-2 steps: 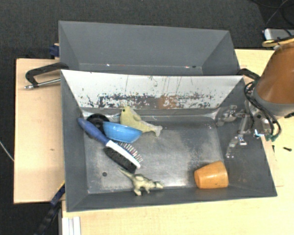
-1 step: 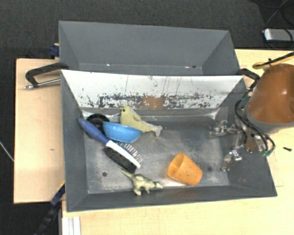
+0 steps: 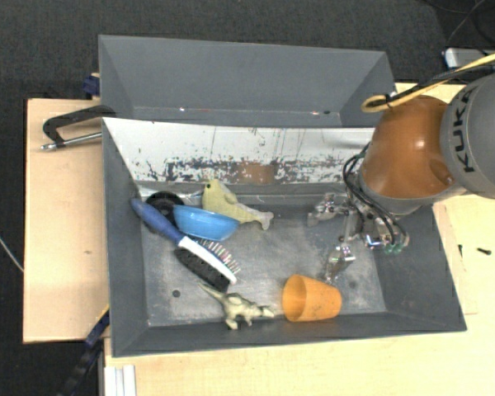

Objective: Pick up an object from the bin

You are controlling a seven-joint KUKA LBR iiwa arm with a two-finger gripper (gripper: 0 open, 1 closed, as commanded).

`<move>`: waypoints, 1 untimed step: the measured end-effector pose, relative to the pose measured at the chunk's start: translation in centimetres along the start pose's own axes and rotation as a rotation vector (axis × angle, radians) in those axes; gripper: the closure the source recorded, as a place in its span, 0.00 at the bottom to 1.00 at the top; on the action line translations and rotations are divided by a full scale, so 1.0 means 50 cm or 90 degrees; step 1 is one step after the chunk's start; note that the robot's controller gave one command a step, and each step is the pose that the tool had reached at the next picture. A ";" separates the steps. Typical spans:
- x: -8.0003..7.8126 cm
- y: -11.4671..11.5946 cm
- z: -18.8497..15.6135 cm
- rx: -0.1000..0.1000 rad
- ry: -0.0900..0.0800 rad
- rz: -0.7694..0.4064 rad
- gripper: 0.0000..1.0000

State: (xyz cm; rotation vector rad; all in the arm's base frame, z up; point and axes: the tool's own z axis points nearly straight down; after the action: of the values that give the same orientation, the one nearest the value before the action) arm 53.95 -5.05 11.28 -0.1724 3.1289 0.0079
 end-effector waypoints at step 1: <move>0.052 0.049 -0.017 0.015 -0.036 -0.182 0.00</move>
Offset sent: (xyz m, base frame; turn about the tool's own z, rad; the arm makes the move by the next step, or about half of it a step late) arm -0.0462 0.0237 -0.0032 -0.2875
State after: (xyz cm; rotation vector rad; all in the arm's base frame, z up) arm 51.08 -2.88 12.13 -0.6039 3.0162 -0.0252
